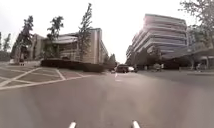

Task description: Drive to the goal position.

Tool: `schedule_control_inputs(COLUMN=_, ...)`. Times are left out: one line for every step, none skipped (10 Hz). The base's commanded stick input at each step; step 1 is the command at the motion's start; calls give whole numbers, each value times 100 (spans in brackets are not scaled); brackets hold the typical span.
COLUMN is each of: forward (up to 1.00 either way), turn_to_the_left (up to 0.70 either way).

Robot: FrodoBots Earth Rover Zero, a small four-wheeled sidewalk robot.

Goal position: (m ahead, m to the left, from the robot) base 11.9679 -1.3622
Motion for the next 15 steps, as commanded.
schedule_control_inputs(forward=70, turn_to_the_left=0)
schedule_control_inputs(forward=70, turn_to_the_left=0)
schedule_control_inputs(forward=70, turn_to_the_left=0)
schedule_control_inputs(forward=70, turn_to_the_left=0)
schedule_control_inputs(forward=70, turn_to_the_left=0)
schedule_control_inputs(forward=70, turn_to_the_left=0)
schedule_control_inputs(forward=70, turn_to_the_left=0)
schedule_control_inputs(forward=70, turn_to_the_left=0)
schedule_control_inputs(forward=70, turn_to_the_left=0)
schedule_control_inputs(forward=70, turn_to_the_left=0)
schedule_control_inputs(forward=70, turn_to_the_left=0)
schedule_control_inputs(forward=70, turn_to_the_left=0)
schedule_control_inputs(forward=70, turn_to_the_left=0)
schedule_control_inputs(forward=70, turn_to_the_left=0)
schedule_control_inputs(forward=70, turn_to_the_left=0)
